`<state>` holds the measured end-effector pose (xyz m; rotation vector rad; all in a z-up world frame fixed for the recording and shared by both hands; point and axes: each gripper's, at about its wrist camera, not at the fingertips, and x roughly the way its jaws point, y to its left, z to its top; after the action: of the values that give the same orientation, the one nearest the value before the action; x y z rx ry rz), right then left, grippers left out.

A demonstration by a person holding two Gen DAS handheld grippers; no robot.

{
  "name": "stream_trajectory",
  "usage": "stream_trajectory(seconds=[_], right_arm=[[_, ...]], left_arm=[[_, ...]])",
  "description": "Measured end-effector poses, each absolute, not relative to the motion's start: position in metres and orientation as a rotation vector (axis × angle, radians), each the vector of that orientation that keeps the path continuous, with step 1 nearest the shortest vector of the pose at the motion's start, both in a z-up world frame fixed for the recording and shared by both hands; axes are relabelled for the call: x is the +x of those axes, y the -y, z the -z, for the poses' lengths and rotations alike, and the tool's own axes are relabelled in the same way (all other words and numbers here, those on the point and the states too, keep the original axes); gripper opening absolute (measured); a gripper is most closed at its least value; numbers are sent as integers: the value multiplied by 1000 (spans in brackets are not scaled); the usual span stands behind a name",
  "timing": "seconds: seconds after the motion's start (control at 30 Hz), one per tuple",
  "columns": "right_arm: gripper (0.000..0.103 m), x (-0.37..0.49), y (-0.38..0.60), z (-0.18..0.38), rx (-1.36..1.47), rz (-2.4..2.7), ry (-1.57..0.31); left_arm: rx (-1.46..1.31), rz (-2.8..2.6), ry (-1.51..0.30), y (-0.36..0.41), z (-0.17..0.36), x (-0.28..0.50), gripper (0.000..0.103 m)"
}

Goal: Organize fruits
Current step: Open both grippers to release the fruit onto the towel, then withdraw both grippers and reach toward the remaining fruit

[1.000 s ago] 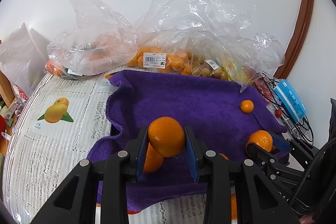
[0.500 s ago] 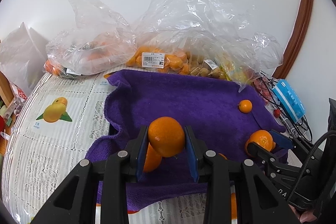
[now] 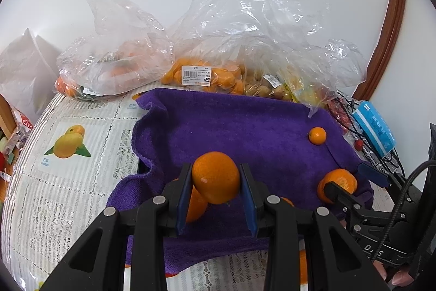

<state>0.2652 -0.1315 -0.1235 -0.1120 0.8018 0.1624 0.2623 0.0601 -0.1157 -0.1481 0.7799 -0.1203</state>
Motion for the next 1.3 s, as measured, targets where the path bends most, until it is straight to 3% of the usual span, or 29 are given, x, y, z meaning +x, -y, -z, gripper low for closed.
stream_trajectory(seconds=[0.2,0.93,1.0,1.07,1.3], right_arm=[[89,266,137,122,-89,-157,-804],[89,264,157,113,-20,-141,-774],[89,264,158,113,-10,-145,-777],[89,263,159,114,-5,-145,-776],[84,258,162,111,20,-130,-781]], left_arm=[[-131,143,-789,-51,118,262,32],[-110,205,-857,-33,133,269,32],[-108,199,-863,-34,132,270,35],[-117,198,-863,-36,131,270,45],[-124,189,-843,-41,123,265,46]])
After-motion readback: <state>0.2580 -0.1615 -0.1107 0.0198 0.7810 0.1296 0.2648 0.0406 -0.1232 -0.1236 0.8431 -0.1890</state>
